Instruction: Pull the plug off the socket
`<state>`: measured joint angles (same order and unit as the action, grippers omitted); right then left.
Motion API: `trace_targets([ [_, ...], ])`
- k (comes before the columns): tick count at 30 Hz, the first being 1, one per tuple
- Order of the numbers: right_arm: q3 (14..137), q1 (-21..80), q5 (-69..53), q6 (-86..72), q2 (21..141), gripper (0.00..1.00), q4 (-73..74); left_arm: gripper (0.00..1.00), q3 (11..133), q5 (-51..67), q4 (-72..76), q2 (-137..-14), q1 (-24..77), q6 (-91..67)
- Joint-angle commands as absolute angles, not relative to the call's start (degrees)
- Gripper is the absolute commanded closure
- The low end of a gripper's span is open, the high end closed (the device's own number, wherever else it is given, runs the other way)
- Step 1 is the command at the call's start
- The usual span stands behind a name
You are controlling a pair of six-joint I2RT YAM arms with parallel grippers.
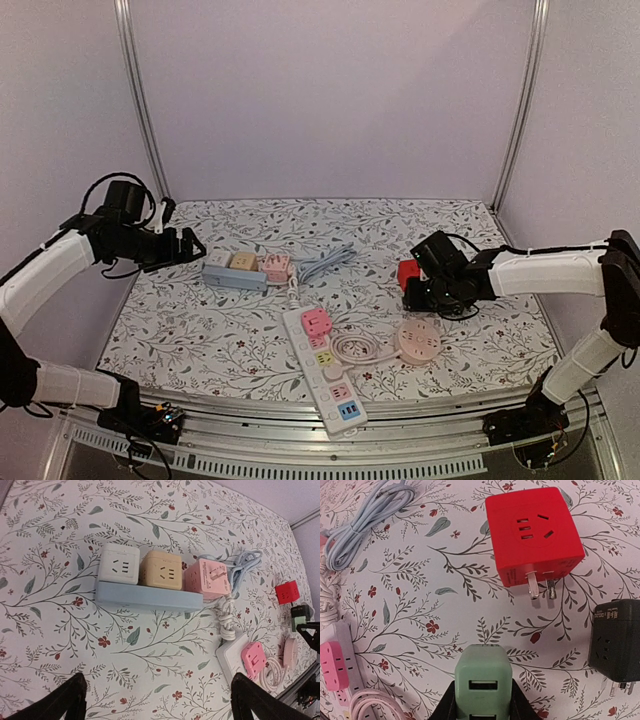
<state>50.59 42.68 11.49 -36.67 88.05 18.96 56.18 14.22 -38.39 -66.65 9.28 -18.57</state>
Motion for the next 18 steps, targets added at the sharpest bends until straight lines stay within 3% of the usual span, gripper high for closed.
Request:
trace_targets([
  [1, 51.62, 41.69, 10.92, -35.92, 90.48, 0.95, 16.83, 0.02, 55.16, 13.18, -36.30, -64.21, 8.64, -18.02],
  [11, 51.06, 39.92, 10.25, -36.56, 94.46, 0.82, 15.21, 0.01, 54.05, 9.87, -36.39, -61.72, 8.52, -17.87],
  [18, 50.81, 39.44, 10.56, -36.61, 94.69, 0.61, 15.18, 0.01, 54.05, 9.65, -36.56, -61.62, 8.32, -17.84],
])
